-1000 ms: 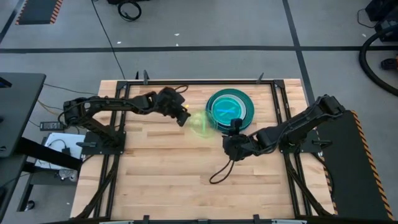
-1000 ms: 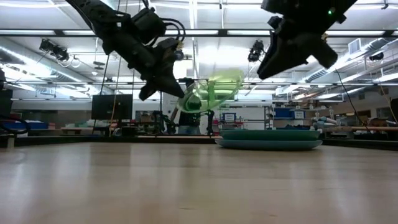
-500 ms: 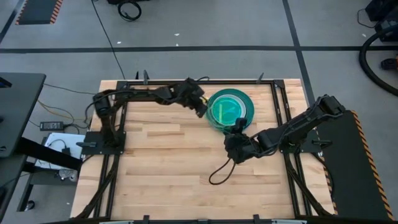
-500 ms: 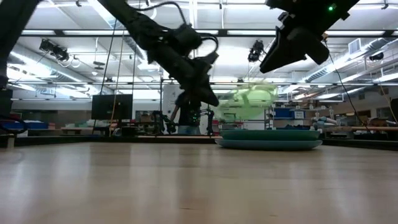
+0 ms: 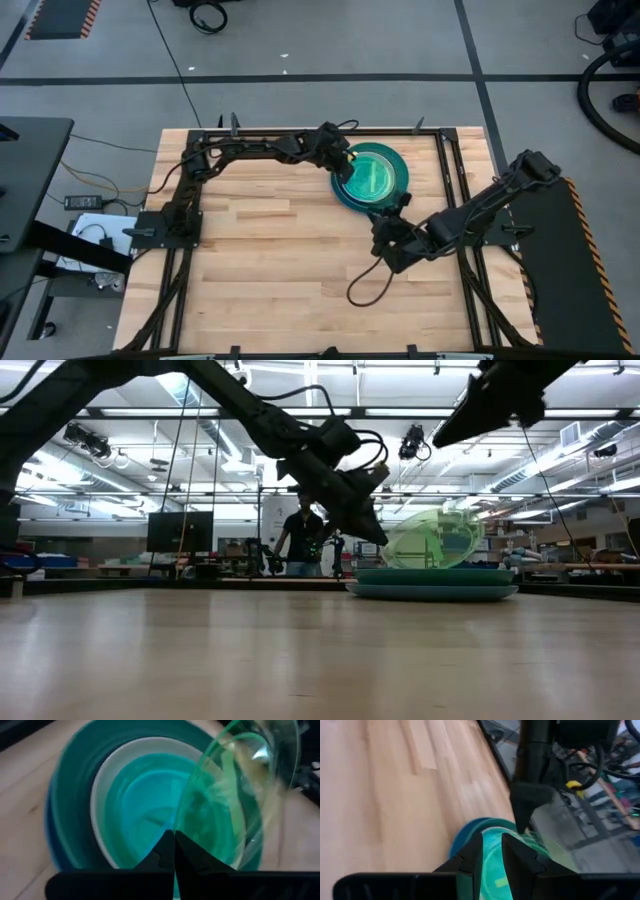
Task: Stack plastic plates
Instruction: Stack the light green plate on top of the light blue plate
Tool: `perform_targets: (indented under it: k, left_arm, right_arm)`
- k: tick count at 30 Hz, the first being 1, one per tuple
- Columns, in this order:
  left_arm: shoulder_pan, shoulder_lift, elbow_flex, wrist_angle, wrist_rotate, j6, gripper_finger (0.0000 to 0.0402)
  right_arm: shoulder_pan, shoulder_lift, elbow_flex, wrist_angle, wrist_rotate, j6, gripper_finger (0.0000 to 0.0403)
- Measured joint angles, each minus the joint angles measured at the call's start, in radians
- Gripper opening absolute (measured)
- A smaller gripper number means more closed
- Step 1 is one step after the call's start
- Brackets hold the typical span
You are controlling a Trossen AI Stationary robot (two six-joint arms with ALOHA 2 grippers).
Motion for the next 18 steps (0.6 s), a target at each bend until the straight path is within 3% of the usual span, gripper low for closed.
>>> perform_targets:
  k: [10,18]
  left_arm:
    - [0.007,0.011,0.002,-0.033,-0.081,-0.005,0.0019]
    - [0.006,0.008,0.002,-0.04,-0.051,0.033,0.0122]
  right_arm:
    - [0.045,-0.033,0.0,0.0,-0.018,0.039,0.0081]
    - [0.047,-0.033,0.0,-0.001,-0.04,0.068,0.0081]
